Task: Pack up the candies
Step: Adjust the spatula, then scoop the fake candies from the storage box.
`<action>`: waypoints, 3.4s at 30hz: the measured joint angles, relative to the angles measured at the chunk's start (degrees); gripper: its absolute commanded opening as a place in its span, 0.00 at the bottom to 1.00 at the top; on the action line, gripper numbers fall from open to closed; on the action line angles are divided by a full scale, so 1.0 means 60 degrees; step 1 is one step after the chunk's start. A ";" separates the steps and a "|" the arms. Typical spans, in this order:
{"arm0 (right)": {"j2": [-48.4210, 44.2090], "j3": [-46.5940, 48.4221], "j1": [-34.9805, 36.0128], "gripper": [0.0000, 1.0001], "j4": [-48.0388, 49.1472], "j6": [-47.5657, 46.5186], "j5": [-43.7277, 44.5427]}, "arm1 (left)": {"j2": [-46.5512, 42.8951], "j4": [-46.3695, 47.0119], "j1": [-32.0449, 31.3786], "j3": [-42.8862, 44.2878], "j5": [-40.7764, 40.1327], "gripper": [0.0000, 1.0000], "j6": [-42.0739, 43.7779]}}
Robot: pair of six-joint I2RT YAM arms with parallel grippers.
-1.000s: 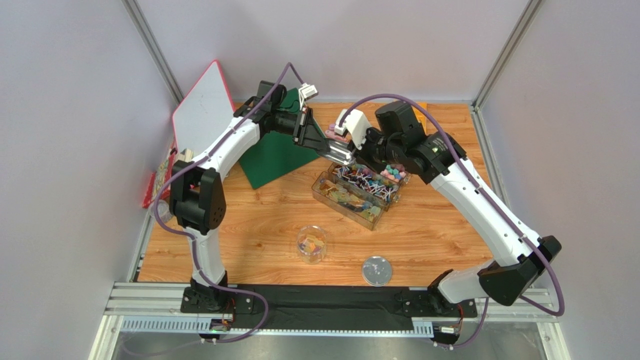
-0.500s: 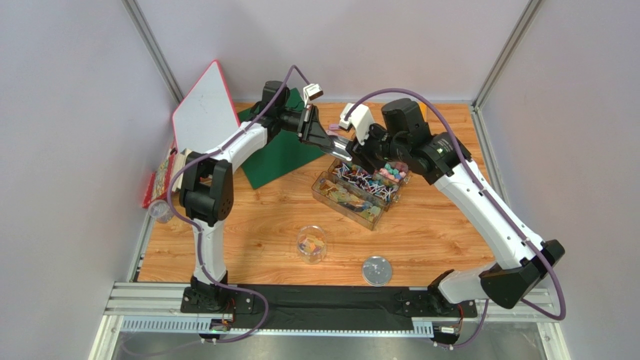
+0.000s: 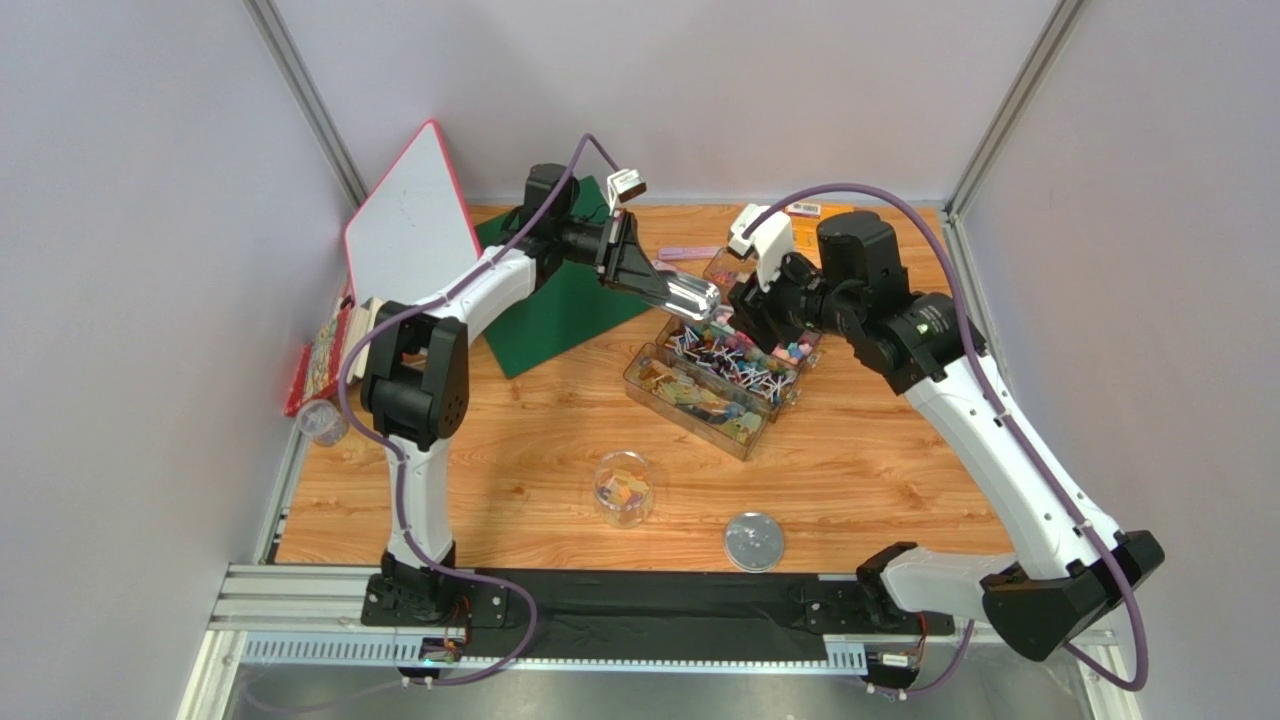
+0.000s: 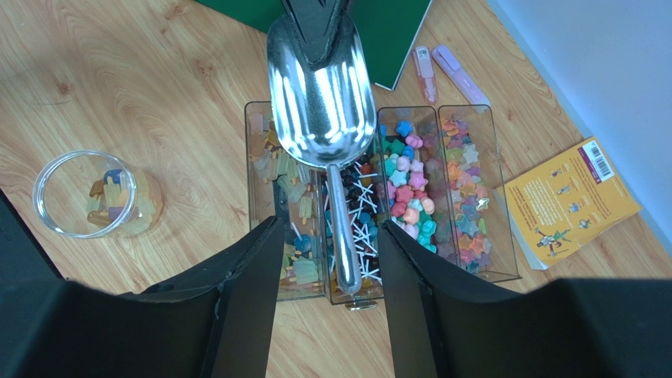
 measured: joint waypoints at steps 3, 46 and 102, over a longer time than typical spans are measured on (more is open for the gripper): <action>0.0153 -0.0051 -0.0240 0.49 0.0015 0.0018 -0.0222 | 0.0000 0.0084 0.0000 0.0000 0.0000 0.00 -0.0120; 0.1650 0.1147 -0.1734 0.00 -0.1767 -0.1632 -0.1096 | 0.1683 -0.3854 0.0466 0.3249 -0.0987 0.43 0.3311; 0.5807 0.1490 -0.0809 0.00 -0.5140 -0.1767 0.3483 | 0.3351 -0.7756 -0.0834 0.3534 -0.7351 0.41 1.0138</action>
